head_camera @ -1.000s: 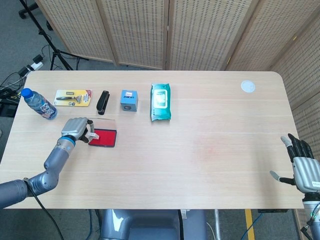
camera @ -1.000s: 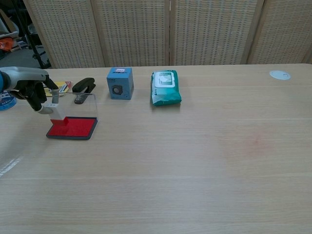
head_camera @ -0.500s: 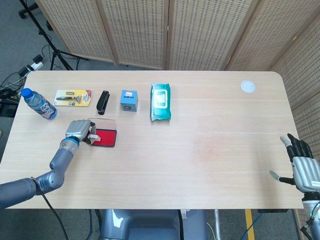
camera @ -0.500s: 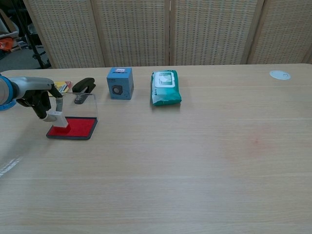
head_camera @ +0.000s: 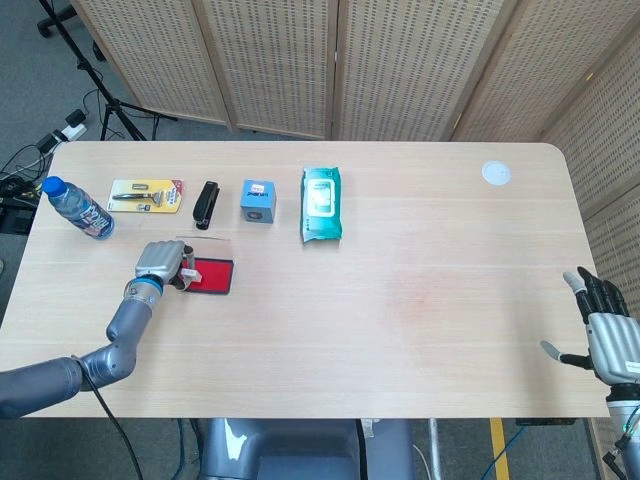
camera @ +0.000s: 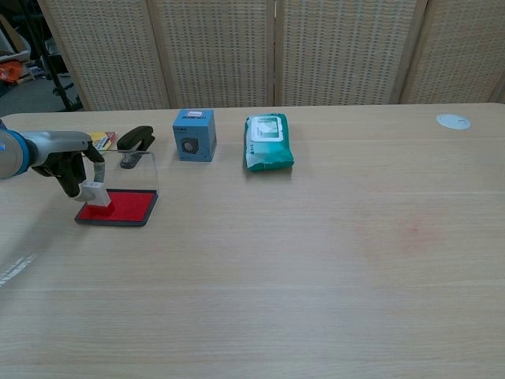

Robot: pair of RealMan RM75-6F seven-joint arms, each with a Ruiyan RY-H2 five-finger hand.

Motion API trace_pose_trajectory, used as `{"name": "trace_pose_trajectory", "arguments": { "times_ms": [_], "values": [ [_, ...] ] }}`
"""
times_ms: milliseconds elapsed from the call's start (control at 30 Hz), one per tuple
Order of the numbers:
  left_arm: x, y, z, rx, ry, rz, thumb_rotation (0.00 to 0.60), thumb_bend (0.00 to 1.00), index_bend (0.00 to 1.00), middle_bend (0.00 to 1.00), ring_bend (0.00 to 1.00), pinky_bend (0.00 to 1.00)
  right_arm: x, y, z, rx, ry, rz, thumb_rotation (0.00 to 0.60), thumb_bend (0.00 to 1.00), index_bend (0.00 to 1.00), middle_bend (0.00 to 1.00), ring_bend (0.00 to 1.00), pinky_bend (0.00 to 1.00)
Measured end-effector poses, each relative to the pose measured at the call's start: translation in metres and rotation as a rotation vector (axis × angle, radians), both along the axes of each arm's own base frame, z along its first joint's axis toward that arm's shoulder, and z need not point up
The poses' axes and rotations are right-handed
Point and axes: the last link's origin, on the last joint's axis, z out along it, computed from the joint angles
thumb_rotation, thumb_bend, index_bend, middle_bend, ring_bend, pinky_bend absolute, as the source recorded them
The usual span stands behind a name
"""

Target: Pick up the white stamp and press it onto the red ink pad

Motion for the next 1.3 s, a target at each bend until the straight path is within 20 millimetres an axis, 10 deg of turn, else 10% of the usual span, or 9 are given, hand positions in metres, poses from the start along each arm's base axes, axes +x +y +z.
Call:
{"name": "trace_pose_trajectory", "arguments": {
  "times_ms": [900,1300],
  "values": [
    [0.002,0.001,0.006,0.001,-0.016,-0.001,0.600,0.37,0.65,1.00,1.00,1.00,0.000,0.001,0.001,-0.003,-0.007,-0.002,0.600,0.00,0.00,0.00,0.00,0.00],
    [0.025,-0.017,0.051,-0.001,-0.019,-0.073,0.600,0.37,0.65,1.00,1.00,1.00,0.001,0.002,0.002,-0.002,-0.013,0.006,0.600,0.00,0.00,0.00,0.00,0.00]
  ]
}}
